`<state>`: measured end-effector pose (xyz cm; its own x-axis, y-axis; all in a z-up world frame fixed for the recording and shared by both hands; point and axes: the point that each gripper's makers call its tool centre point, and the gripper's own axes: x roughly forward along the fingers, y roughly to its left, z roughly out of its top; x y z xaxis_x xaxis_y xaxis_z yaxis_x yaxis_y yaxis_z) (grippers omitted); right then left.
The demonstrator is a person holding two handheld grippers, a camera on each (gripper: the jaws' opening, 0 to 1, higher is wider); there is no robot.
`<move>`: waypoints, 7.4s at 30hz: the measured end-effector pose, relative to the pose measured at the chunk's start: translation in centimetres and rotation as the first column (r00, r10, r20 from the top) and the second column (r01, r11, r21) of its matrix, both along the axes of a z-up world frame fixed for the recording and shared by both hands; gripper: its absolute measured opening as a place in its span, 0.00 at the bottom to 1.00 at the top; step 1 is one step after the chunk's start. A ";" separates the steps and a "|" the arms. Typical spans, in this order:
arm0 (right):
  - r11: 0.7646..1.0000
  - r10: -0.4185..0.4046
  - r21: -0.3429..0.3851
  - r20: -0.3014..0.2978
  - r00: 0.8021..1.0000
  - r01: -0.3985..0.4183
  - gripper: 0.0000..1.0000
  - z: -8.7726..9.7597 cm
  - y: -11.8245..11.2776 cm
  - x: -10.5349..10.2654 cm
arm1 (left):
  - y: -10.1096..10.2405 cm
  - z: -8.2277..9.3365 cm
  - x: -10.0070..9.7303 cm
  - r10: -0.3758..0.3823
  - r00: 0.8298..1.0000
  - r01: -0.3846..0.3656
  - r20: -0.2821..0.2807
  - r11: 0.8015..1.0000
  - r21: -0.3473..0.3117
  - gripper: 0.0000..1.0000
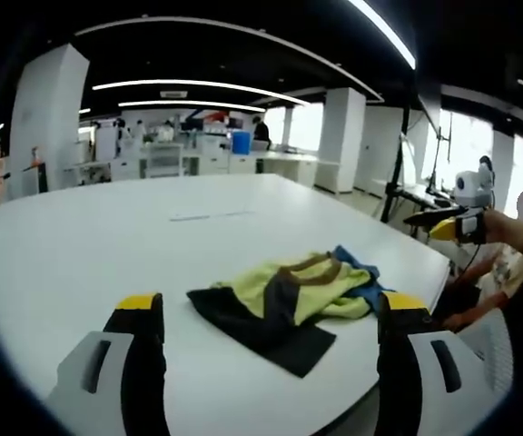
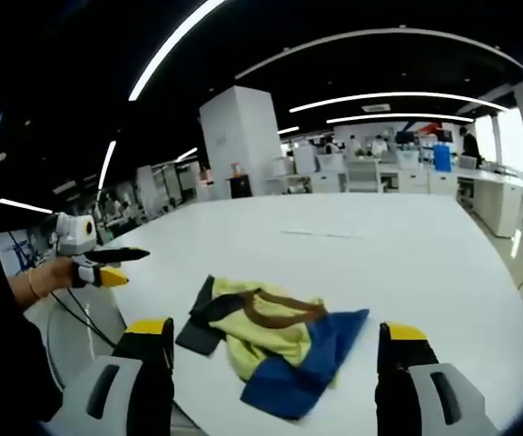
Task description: Fold the garment on the visible template until the final outline fits inside the template.
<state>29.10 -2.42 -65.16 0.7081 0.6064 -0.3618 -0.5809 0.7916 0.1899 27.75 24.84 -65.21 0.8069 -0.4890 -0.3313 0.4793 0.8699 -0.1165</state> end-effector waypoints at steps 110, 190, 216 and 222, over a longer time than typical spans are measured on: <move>0.990 0.055 -0.126 -0.039 0.998 -0.060 0.00 -4.7 1.3 5.8 | -3.4 -3.7 6.3 -0.151 0.989 0.147 0.010 0.977 0.153 0.01; 0.974 -0.222 -0.089 -0.221 0.950 0.207 0.00 -13.2 1.4 30.4 | 1.7 -12.7 29.4 0.072 0.992 -0.040 -0.108 0.961 0.273 0.01; 0.965 0.168 -0.167 -0.201 0.965 -0.202 0.73 -9.4 5.0 21.9 | -1.7 -8.5 23.3 -0.108 0.992 0.118 -0.063 0.971 0.207 0.58; 0.949 0.232 -0.162 -0.214 0.949 -0.269 0.76 -9.1 5.4 18.1 | -2.7 -7.9 20.2 -0.164 0.984 0.173 -0.064 0.967 0.187 0.65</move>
<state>47.25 2.98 -74.26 0.4486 0.6638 -0.5985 -0.7326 0.6566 0.1792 47.96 22.13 -73.14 0.6993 -0.5406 -0.4677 0.6191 0.7851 0.0183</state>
